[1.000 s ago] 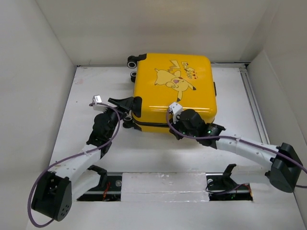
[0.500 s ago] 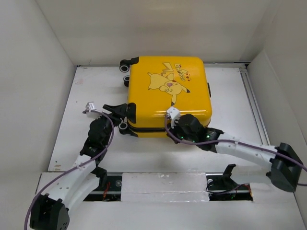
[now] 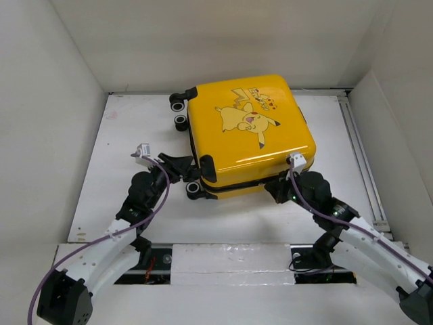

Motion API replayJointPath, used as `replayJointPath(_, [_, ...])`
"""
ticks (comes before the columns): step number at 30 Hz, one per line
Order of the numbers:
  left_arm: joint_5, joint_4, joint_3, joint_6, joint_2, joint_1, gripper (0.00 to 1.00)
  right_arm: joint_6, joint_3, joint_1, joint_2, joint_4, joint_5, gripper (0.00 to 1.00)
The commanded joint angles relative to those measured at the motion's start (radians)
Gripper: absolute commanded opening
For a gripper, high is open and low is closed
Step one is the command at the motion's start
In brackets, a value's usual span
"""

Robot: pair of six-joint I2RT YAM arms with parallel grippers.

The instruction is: Pack the luggage

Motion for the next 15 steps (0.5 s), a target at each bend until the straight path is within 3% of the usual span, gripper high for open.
replayJointPath(1, [-0.043,0.024,0.048,0.050,-0.022,0.023,0.00,0.017,0.059,-0.035,-0.069,-0.066,0.174,0.00])
replayJointPath(7, [-0.001,0.047,0.039,0.039,0.018,0.023,0.00,0.008,0.117,-0.060,-0.003,-0.109,0.251,0.00])
replayJointPath(12, [-0.001,0.000,0.050,0.059,-0.025,0.023,0.00,0.017,0.068,-0.072,-0.015,-0.072,0.152,0.00])
replayJointPath(15, [0.067,-0.001,0.063,0.072,-0.012,0.023,0.00,0.006,0.025,-0.072,-0.026,0.034,-0.062,0.00])
